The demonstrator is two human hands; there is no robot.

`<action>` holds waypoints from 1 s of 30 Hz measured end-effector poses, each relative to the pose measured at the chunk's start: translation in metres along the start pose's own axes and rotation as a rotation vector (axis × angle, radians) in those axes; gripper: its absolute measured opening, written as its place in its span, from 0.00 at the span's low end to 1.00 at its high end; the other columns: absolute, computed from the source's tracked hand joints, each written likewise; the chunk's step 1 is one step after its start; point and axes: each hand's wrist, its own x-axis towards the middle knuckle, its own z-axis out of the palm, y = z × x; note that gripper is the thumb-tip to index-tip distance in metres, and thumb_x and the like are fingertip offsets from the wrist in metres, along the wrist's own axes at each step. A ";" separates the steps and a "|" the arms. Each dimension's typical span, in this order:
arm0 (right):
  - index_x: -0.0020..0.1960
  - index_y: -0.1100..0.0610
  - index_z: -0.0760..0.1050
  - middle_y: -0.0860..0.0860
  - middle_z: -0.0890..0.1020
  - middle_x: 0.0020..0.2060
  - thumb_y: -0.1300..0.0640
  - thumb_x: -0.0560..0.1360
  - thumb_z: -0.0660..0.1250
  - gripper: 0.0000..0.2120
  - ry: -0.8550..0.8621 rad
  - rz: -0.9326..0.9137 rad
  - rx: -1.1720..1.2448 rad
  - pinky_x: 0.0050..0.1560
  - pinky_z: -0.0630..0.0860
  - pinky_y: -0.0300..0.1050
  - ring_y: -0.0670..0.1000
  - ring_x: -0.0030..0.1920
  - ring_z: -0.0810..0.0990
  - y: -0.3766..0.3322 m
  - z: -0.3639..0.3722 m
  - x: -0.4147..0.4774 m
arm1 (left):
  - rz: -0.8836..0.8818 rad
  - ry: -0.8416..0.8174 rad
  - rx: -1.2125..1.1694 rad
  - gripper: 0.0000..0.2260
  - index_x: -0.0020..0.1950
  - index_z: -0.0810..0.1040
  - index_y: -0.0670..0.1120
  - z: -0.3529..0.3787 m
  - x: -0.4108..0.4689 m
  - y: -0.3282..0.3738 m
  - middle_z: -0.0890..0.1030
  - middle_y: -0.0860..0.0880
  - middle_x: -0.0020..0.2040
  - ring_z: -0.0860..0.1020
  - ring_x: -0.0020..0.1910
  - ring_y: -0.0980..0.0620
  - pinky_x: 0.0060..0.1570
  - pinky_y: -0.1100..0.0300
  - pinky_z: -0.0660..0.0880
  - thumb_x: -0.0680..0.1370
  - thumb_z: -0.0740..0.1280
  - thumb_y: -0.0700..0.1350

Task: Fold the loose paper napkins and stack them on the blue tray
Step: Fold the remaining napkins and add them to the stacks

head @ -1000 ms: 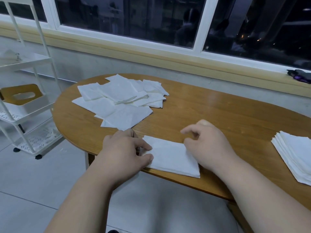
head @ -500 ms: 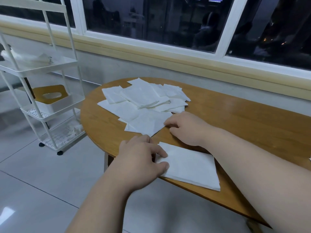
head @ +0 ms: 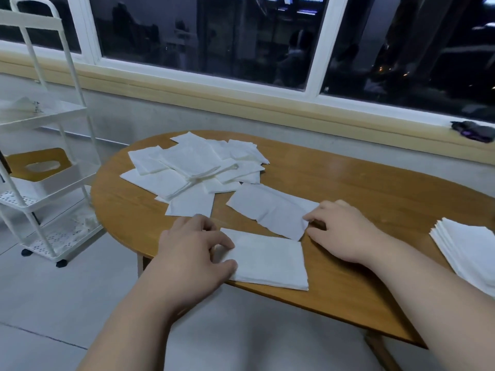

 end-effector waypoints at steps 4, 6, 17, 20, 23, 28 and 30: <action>0.69 0.42 0.73 0.42 0.73 0.64 0.42 0.80 0.57 0.18 0.056 0.164 0.029 0.66 0.64 0.47 0.49 0.64 0.67 0.032 0.005 -0.046 | 0.021 -0.008 0.041 0.08 0.53 0.80 0.64 0.005 0.001 0.015 0.68 0.63 0.54 0.60 0.57 0.59 0.57 0.59 0.58 0.74 0.68 0.56; 0.69 0.42 0.72 0.42 0.73 0.64 0.41 0.80 0.56 0.19 0.089 0.219 0.035 0.66 0.63 0.47 0.49 0.65 0.67 0.041 0.007 -0.069 | 0.054 0.000 0.046 0.07 0.51 0.81 0.63 0.010 0.002 0.023 0.69 0.62 0.55 0.60 0.57 0.58 0.56 0.57 0.59 0.74 0.69 0.53; 0.63 0.43 0.77 0.38 0.71 0.51 0.41 0.79 0.57 0.18 0.313 0.290 0.097 0.60 0.56 0.41 0.43 0.57 0.66 0.053 0.037 -0.171 | 0.044 0.008 0.095 0.08 0.51 0.79 0.64 0.036 0.010 0.053 0.71 0.63 0.52 0.65 0.55 0.57 0.56 0.56 0.59 0.80 0.62 0.54; 0.55 0.45 0.81 0.38 0.73 0.46 0.40 0.76 0.56 0.18 0.400 0.253 0.111 0.54 0.55 0.41 0.44 0.51 0.69 0.053 0.046 -0.185 | 0.070 0.024 0.119 0.11 0.53 0.81 0.62 0.039 0.010 0.058 0.72 0.63 0.53 0.65 0.57 0.57 0.57 0.56 0.57 0.80 0.59 0.54; 0.56 0.45 0.81 0.36 0.72 0.48 0.36 0.73 0.54 0.23 0.422 0.253 0.225 0.57 0.56 0.39 0.41 0.53 0.67 0.055 0.043 -0.188 | 0.137 0.048 0.107 0.14 0.55 0.81 0.60 0.042 0.006 0.072 0.71 0.64 0.53 0.65 0.59 0.58 0.56 0.57 0.56 0.78 0.57 0.52; 0.64 0.44 0.77 0.35 0.71 0.56 0.30 0.71 0.50 0.31 0.351 0.233 0.248 0.64 0.55 0.40 0.35 0.60 0.61 0.061 0.041 -0.189 | 0.377 0.003 0.070 0.13 0.50 0.83 0.58 0.061 -0.006 0.113 0.77 0.61 0.51 0.72 0.54 0.54 0.52 0.53 0.66 0.72 0.62 0.48; 0.64 0.42 0.76 0.33 0.70 0.56 0.29 0.71 0.49 0.31 0.307 0.221 0.225 0.65 0.53 0.39 0.34 0.61 0.61 0.062 0.041 -0.192 | 0.447 -0.060 0.047 0.11 0.52 0.82 0.59 0.073 -0.010 0.129 0.76 0.62 0.53 0.72 0.55 0.55 0.53 0.54 0.68 0.74 0.62 0.52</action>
